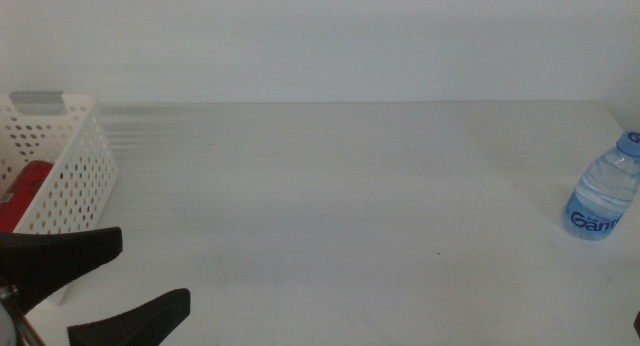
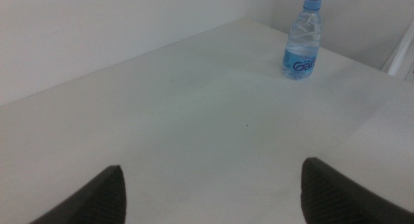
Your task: Use arms to grab the bottles and put them into the dustbin to the left of the table.
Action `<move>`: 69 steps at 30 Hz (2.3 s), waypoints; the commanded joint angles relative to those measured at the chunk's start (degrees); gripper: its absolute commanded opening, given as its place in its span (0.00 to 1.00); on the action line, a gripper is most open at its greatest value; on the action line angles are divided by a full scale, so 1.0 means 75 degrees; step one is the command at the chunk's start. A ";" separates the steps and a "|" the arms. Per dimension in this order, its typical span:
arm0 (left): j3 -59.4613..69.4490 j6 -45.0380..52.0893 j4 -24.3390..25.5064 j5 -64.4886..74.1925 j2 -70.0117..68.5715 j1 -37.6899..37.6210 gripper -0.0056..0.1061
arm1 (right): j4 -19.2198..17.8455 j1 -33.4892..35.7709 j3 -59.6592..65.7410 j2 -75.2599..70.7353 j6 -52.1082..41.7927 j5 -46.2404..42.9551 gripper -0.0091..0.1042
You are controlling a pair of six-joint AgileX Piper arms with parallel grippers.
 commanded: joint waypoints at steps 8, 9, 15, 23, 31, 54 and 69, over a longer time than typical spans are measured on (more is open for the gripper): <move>-0.0217 -0.0115 -0.0088 -0.0609 0.0043 -0.0025 0.82 | -0.0141 -0.0040 -0.1981 0.1455 -0.0117 0.0010 0.68; -0.0217 -0.0115 -0.0088 -0.0609 0.0043 -0.0025 0.82 | -0.0278 -0.0040 -0.2161 0.1717 -0.0128 -0.0054 0.68; -0.0217 -0.0115 -0.0088 -0.0609 0.0043 -0.0025 0.82 | -0.0546 -0.0040 -0.2766 0.3196 -0.0121 -0.0276 0.68; -0.0217 -0.0115 -0.0088 -0.0609 0.0043 -0.0025 0.82 | -0.0590 -0.0040 -0.2420 0.4418 0.0619 -0.1924 0.68; -0.0217 -0.0115 -0.0088 -0.0609 0.0043 -0.0025 0.82 | -0.0654 -0.0040 -0.1208 0.4464 0.1747 -0.4398 0.68; -0.0217 -0.0115 -0.0088 -0.0609 0.0043 -0.0025 0.82 | 0.1547 -0.0040 -0.2248 0.9522 -0.0063 -0.8022 0.66; -0.0217 -0.0115 -0.0088 -0.0609 0.0043 -0.0025 0.82 | 0.2306 -0.0048 -0.4090 1.1966 -0.1217 -0.8035 0.66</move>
